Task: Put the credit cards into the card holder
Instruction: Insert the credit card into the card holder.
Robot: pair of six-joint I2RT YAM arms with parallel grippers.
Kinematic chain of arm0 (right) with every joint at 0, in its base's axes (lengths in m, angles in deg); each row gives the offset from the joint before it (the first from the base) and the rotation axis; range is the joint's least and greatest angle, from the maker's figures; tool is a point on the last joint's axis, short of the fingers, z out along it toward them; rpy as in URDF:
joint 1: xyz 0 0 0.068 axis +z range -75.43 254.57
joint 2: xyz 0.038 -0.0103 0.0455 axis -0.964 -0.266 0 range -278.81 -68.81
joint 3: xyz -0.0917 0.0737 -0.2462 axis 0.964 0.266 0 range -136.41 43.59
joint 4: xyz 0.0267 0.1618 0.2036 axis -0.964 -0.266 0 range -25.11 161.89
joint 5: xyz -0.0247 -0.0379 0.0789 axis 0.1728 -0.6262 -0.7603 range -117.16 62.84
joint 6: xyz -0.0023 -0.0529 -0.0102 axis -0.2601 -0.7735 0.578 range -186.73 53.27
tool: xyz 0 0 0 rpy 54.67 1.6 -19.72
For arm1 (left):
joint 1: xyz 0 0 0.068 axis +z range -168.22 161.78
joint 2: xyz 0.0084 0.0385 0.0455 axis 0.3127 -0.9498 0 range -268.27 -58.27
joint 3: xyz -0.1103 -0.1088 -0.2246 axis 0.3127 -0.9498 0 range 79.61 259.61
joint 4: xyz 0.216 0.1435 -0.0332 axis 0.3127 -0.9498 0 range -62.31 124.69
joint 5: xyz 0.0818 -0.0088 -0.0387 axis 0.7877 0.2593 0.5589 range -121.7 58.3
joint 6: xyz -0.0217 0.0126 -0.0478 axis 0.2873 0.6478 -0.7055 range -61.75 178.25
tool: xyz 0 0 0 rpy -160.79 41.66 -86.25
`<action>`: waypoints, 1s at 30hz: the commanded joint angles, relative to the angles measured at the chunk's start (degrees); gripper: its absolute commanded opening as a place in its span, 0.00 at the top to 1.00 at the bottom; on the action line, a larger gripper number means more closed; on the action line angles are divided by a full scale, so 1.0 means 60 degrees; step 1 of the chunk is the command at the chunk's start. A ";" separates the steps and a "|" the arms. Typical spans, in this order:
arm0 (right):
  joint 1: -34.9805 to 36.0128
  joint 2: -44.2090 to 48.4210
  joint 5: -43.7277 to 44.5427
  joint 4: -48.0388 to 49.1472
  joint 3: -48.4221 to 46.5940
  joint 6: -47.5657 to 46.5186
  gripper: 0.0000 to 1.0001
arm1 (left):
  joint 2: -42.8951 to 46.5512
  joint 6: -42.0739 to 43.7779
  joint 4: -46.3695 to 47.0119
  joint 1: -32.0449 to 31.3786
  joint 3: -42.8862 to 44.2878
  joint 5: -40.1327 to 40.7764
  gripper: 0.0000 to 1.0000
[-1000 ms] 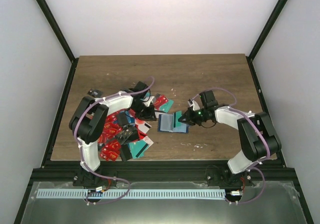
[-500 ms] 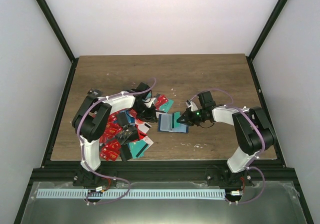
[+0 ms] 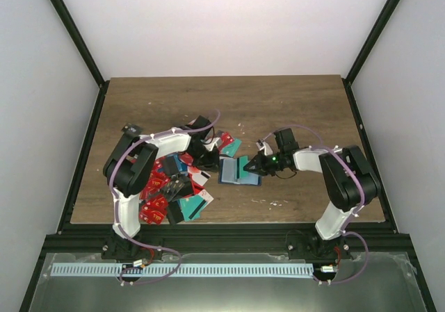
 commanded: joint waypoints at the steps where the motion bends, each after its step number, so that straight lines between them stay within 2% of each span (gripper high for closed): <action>1: 0.0101 -0.0171 -0.0300 0.0484 0.0186 0.0251 0.99 | -0.0249 -0.0082 -0.0014 -0.0165 -0.0017 -0.0030 0.80; 30: 0.0562 -0.0640 -0.0456 0.2772 0.1071 0.2099 0.99 | 0.0086 -0.1059 0.0683 -0.0180 -0.1112 -0.0616 0.82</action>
